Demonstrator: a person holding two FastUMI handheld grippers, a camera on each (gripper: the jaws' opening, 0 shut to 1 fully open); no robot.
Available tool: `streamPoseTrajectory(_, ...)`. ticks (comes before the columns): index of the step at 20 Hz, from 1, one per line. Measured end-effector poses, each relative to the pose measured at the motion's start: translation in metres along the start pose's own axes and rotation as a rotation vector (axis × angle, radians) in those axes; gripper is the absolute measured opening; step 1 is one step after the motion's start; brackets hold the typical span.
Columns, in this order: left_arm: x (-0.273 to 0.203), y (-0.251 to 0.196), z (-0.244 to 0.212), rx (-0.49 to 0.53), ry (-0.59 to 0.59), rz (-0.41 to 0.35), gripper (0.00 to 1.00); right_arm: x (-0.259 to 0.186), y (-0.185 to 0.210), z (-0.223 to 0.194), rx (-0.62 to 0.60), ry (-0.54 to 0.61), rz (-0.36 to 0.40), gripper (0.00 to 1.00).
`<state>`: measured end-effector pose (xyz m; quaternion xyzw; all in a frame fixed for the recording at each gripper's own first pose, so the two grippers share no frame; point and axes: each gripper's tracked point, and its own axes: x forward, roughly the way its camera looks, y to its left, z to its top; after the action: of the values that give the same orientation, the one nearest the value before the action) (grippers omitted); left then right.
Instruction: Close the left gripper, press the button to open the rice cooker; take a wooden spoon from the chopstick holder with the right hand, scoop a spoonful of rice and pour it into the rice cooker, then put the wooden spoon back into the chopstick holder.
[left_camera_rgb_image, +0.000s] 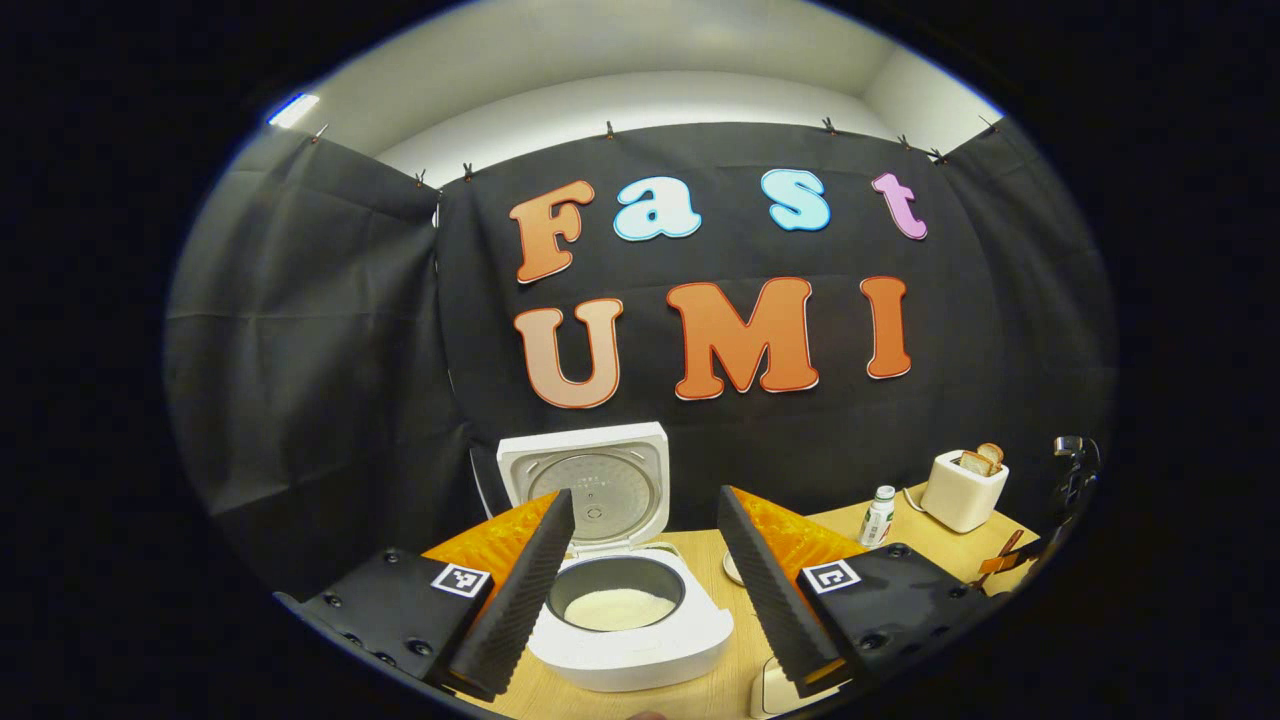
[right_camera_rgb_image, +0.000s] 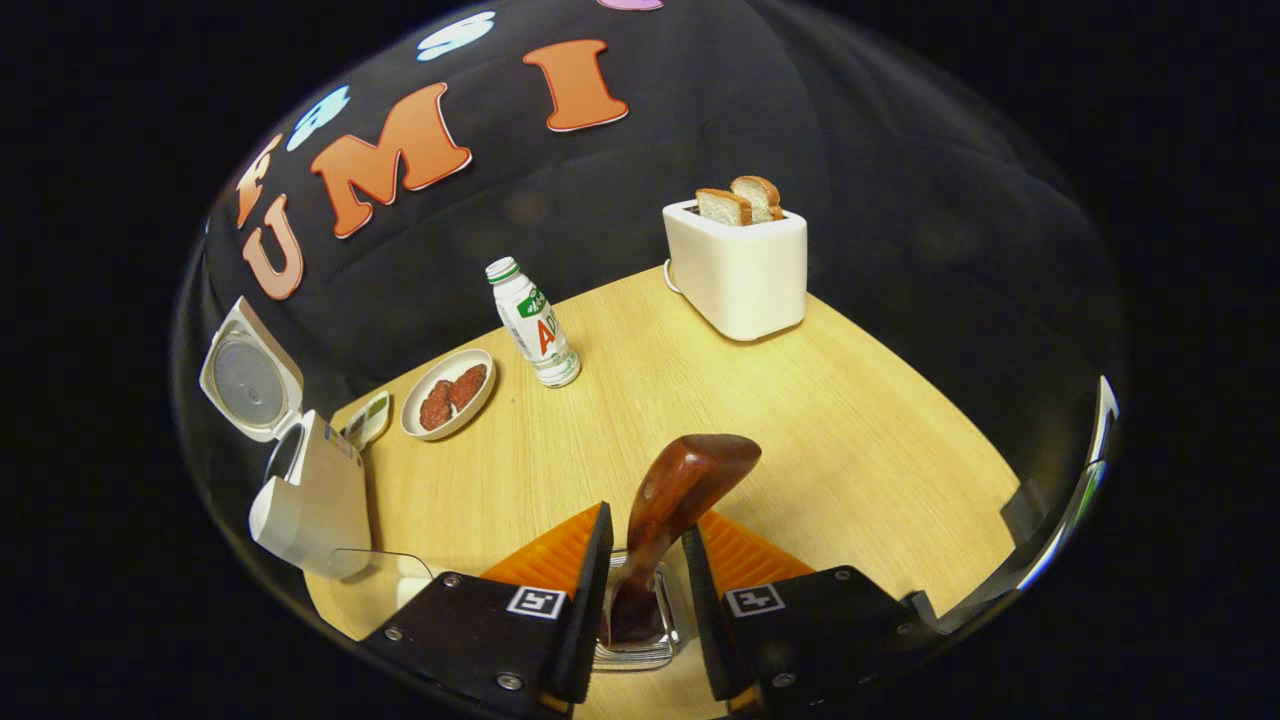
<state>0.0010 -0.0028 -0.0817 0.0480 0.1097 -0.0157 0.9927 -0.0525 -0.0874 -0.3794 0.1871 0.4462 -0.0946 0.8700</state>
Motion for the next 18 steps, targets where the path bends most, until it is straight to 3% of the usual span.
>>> streamPoseTrajectory(3, 0.001, 0.002, -0.003, -0.009, 0.005, 0.002, 0.98, -0.003, -0.002, -0.002, 0.061, -0.01, 0.007, 0.21)
streamPoseTrajectory(7, 0.005, 0.001, -0.005, -0.011, 0.006, -0.008, 0.94, -0.017, -0.001, -0.009, 0.082, -0.059, 0.02, 0.17)
streamPoseTrajectory(10, 0.008, 0.001, -0.007, -0.02, 0.008, -0.011, 0.98, -0.025, 0.0, -0.013, 0.077, -0.092, 0.021, 0.17)
streamPoseTrajectory(18, 0.008, 0.022, -0.006, -0.033, -0.002, 0.01, 0.94, -0.056, 0.011, 0.016, 0.057, -0.144, -0.043, 0.1)
